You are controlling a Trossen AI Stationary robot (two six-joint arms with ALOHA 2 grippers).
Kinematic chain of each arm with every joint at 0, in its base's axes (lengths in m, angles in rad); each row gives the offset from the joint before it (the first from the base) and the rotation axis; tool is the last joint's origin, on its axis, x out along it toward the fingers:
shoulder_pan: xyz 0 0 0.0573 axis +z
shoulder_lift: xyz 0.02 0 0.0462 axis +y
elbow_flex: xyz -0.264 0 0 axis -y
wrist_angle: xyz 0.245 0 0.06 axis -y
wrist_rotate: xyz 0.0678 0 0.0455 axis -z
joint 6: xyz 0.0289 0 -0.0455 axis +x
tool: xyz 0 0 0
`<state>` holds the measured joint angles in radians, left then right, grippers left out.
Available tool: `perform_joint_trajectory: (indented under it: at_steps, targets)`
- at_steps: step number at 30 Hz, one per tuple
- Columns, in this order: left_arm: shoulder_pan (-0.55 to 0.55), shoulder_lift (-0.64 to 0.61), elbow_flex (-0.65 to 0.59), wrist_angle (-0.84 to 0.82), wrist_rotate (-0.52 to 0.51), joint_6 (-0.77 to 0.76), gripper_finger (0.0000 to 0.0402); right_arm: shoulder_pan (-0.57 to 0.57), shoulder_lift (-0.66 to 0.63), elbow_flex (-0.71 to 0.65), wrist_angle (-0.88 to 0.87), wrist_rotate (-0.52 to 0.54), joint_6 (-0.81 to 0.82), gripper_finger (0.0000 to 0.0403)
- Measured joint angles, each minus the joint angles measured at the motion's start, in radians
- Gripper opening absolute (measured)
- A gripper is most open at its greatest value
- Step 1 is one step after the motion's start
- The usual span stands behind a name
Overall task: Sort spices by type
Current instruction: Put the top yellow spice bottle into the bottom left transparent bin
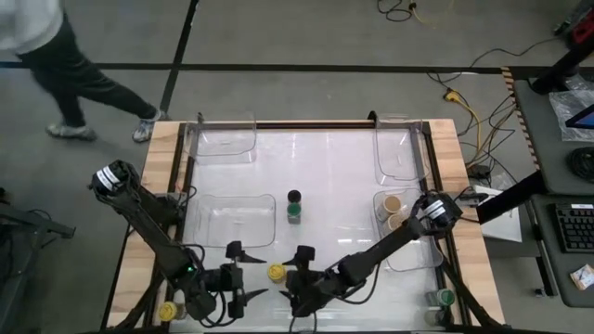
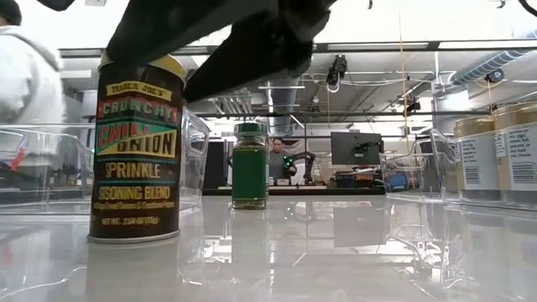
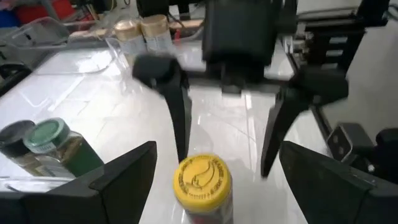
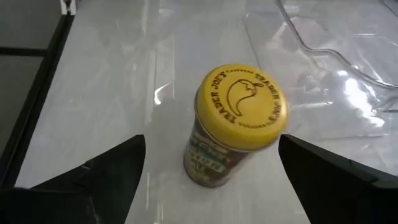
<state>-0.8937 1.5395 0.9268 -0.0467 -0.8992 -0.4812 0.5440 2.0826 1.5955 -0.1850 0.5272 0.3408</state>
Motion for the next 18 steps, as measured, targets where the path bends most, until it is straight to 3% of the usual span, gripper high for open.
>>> perform_joint_trajectory:
  at_steps: [18]
  targets:
    - [0.078,0.162,0.061,0.024,0.065,-0.032,0.0323,0.027,-0.05,0.0,-0.105,0.031,0.022,0.0364]
